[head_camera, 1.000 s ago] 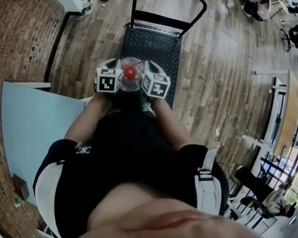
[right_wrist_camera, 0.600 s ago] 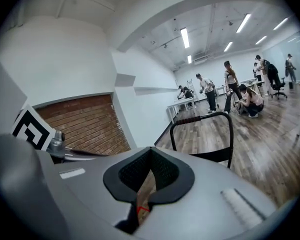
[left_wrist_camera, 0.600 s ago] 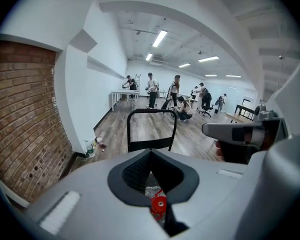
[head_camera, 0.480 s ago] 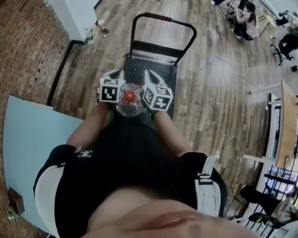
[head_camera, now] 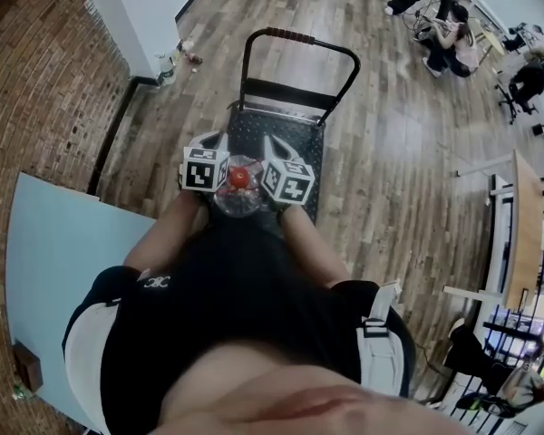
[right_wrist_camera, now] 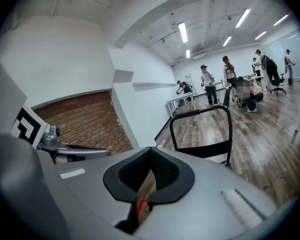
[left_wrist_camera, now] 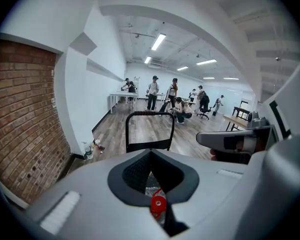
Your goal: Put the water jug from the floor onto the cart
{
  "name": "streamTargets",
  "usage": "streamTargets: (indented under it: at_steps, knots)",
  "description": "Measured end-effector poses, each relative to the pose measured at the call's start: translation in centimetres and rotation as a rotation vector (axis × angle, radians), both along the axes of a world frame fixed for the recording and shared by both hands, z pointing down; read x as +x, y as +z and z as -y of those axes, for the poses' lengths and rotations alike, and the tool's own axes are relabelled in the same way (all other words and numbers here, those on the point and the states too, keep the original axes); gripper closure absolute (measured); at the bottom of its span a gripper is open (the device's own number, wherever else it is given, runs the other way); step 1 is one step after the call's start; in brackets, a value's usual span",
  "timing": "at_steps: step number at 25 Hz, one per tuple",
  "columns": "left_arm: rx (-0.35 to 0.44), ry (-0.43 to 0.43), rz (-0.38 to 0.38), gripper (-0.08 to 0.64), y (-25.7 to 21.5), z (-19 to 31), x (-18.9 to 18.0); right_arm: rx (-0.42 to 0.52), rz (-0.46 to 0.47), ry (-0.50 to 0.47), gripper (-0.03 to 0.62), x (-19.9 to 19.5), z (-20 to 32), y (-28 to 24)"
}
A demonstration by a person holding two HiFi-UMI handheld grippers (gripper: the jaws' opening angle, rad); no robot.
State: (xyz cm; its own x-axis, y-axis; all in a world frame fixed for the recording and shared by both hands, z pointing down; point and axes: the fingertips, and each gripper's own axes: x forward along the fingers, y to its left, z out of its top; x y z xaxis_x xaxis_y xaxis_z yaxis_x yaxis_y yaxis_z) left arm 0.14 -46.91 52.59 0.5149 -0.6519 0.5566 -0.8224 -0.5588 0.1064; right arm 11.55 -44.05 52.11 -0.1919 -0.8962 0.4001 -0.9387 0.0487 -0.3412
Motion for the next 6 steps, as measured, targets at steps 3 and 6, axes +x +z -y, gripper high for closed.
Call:
streamTargets:
  at_steps: [3,6]
  knots:
    - [-0.005,0.002,0.003,0.559,0.3,-0.1,-0.8,0.000,-0.004,0.002,0.580,-0.7,0.0,0.0]
    - [-0.002,0.000,-0.001,0.558,0.2,-0.1,-1.4,-0.002,-0.009,0.005,0.580,-1.2,-0.2,0.0]
